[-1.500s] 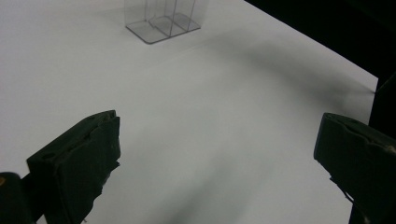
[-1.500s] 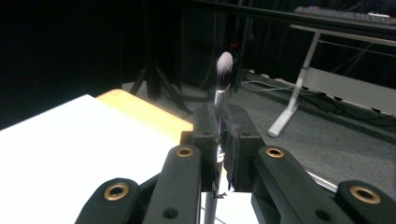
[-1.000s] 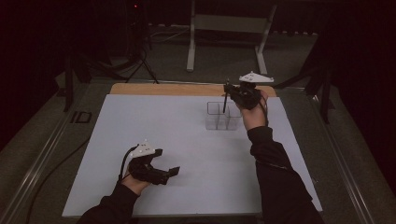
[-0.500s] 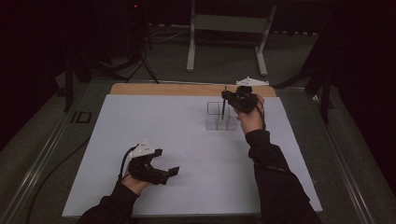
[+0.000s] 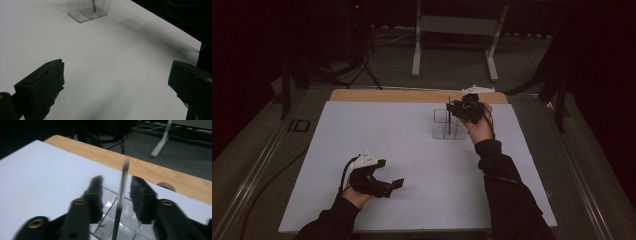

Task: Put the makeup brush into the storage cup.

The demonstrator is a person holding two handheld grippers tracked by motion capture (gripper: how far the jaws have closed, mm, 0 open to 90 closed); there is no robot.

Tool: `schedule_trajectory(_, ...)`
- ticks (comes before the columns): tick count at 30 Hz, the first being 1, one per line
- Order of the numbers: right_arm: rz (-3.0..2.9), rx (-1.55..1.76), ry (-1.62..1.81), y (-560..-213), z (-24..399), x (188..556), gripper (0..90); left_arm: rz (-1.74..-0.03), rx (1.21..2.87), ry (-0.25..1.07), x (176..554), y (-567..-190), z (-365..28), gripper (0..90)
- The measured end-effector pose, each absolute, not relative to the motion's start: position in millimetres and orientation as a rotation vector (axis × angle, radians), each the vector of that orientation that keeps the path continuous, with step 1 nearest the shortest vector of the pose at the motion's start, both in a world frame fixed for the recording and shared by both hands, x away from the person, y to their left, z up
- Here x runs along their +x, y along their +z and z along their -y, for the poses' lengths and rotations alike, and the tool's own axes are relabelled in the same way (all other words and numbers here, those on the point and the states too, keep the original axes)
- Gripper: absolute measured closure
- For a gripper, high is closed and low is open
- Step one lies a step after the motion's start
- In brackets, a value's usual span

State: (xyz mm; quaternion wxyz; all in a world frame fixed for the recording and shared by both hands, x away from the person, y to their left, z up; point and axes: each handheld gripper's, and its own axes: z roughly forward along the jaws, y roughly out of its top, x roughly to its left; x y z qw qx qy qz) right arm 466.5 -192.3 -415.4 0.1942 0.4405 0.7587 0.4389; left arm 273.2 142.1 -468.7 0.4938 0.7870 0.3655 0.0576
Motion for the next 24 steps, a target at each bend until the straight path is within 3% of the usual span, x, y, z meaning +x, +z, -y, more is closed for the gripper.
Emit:
schedule_trajectory(3,-2.119,1.247,1.24,-415,193,467,50.6,-0.886,1.909,0.14,273,-469,-142,1.5)
schedule_trajectory(8,-2.13,1.255,1.254,-412,193,466,26.8,-0.882,1.913,0.135,273,-468,-142,1.4)
schedule_trajectory(13,-2.164,1.277,1.302,-409,195,462,12.7,-0.882,1.922,0.141,275,-466,-145,1.0)
schedule_trajectory(24,-2.225,1.223,1.333,-406,191,452,11.7,-0.871,1.948,0.125,277,-468,-146,1.0)
